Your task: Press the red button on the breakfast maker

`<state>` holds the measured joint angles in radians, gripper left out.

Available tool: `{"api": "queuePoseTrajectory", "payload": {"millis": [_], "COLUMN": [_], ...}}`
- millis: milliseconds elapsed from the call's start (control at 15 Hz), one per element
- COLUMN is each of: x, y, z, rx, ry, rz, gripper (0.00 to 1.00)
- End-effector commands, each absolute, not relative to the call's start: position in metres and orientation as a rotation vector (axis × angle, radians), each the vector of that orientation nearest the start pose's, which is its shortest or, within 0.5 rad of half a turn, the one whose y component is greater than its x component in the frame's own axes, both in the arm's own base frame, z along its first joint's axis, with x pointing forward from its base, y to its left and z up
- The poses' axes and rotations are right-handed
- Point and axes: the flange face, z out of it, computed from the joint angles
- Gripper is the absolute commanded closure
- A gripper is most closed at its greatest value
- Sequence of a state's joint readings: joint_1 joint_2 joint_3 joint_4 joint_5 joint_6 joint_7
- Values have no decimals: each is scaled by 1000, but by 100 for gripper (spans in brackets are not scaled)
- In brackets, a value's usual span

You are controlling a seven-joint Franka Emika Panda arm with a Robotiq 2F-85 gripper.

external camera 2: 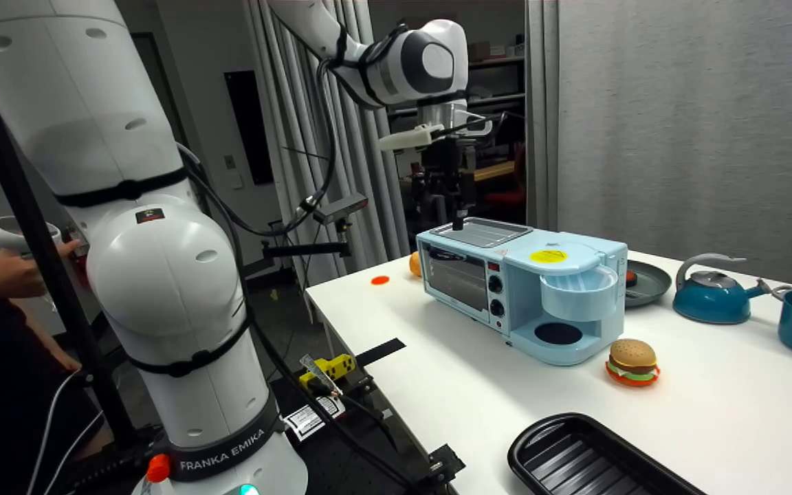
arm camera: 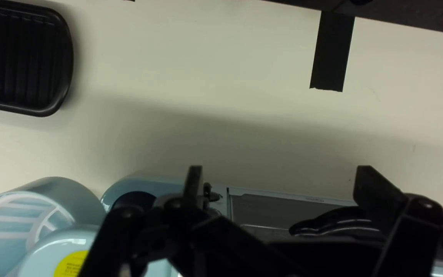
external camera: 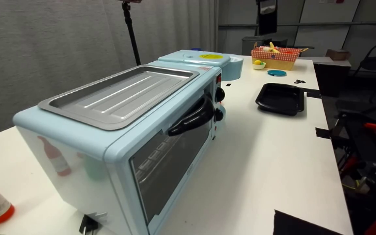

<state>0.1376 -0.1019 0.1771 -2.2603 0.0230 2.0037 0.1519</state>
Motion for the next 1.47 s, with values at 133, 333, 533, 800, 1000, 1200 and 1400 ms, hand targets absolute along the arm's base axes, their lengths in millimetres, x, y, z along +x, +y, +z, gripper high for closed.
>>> {"api": "queuePoseTrajectory", "payload": {"millis": [133, 333, 533, 800, 1000, 1200, 1400], "x": [473, 471, 466, 458, 452, 447, 444], "y": [152, 153, 150, 149, 145, 141, 134], "z": [373, 361, 349, 334, 321, 314, 313], "rx": [-3202, -3194, -3196, -3196, -3200, -3196, -3212], "ry": [-194, -186, -178, -196, -207, -213, -240], "rz": [168, 183, 177, 130, 90, 40, -25], "gripper": [0, 0, 0, 0, 28, 40, 63]}}
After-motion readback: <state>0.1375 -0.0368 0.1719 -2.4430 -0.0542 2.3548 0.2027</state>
